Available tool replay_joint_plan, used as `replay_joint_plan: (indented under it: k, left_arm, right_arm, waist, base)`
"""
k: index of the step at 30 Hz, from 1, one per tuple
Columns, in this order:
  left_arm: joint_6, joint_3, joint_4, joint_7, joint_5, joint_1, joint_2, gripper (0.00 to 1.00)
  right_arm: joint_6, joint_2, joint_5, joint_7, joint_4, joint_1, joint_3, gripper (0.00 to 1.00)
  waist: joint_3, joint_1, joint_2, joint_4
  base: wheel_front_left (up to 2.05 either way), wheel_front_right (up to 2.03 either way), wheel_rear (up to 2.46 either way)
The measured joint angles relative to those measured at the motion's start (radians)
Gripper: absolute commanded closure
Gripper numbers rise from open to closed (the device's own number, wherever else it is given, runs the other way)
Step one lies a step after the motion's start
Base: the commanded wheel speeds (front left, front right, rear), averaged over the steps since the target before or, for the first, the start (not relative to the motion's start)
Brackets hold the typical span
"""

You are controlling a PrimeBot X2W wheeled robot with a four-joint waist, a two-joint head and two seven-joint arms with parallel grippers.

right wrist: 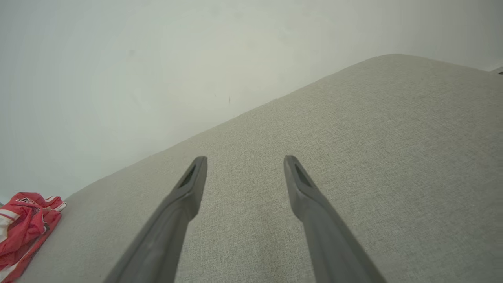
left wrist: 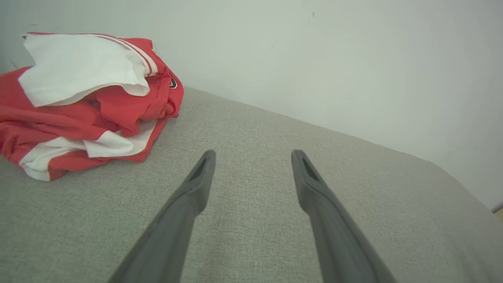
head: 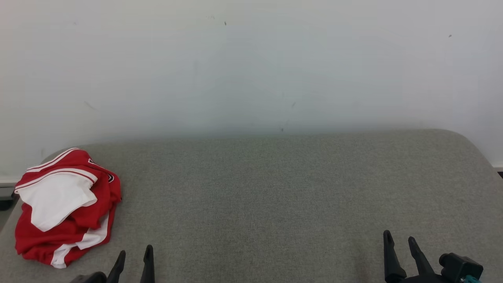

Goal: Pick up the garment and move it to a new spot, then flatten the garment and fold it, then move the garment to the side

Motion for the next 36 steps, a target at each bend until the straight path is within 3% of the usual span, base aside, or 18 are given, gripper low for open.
replay_joint_plan:
  k: [6, 10, 36]
  left_arm:
    - [0.017, -0.045, 0.004, -0.015, 0.109, 0.0, 0.031, 0.0]
    - [0.025, -0.053, 0.007, -0.015, 0.122, -0.001, 0.034, 0.0]
    - [0.025, -0.064, 0.01, 0.02, 0.122, -0.024, 0.036, 0.0]
  right_arm:
    - [-0.017, -0.034, -0.106, -0.009, 0.0, 0.004, 0.035, 0.0]
    - [-0.021, -0.051, -0.148, -0.003, 0.001, 0.012, 0.058, 0.0]
    - [-0.029, -0.054, -0.15, 0.036, -0.021, 0.023, 0.046, 0.0]
  waist:
    - [-0.007, 0.0, 0.0, 0.0]
    - [-0.004, 0.0, 0.0, -0.001]
    - [0.004, 0.0, 0.0, 0.02]
  base:
    - [0.0, 0.0, 0.0]
    - [0.0, 0.0, 0.0]
    - [0.0, 0.0, 0.0]
